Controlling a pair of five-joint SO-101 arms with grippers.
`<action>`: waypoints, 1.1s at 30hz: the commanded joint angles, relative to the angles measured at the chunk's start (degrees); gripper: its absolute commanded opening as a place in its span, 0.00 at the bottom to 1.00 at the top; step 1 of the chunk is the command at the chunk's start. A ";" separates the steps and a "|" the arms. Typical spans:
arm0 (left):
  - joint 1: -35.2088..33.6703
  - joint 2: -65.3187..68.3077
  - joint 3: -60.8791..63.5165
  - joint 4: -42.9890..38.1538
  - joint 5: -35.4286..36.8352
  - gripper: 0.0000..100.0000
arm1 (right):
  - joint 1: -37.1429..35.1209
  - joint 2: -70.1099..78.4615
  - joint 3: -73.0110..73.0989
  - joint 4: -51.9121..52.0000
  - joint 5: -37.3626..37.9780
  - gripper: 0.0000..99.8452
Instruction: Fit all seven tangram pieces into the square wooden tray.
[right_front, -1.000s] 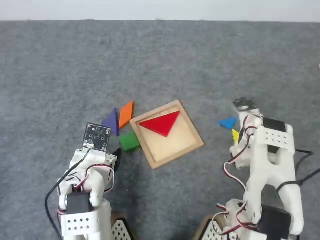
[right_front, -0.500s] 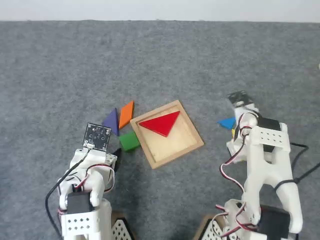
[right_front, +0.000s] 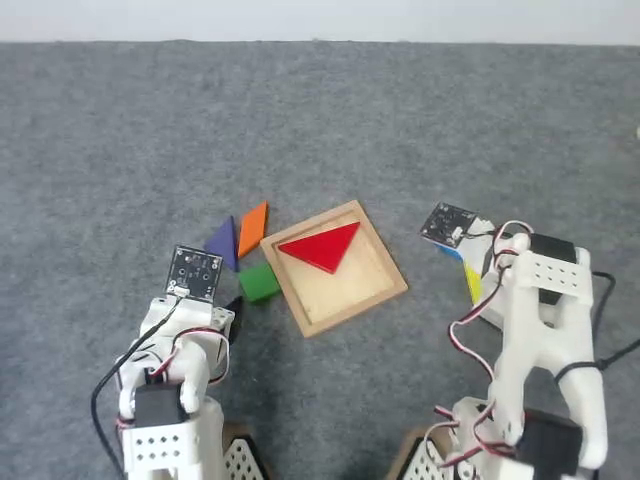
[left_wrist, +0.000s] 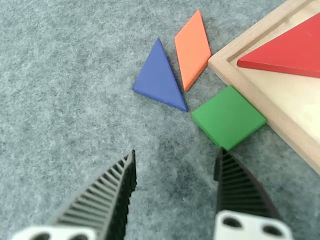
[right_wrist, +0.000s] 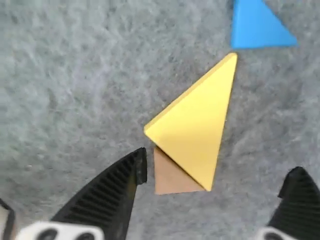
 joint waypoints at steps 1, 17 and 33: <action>0.09 -1.23 -0.48 -0.09 -1.05 0.25 | 0.75 4.97 -3.16 -3.82 2.64 0.36; 0.09 -1.23 -0.48 -0.09 -1.05 0.25 | -3.30 12.97 -4.57 -7.52 -8.00 0.34; 0.09 -1.23 -0.48 -0.09 -1.05 0.25 | -3.82 13.14 -4.22 -5.41 -16.00 0.34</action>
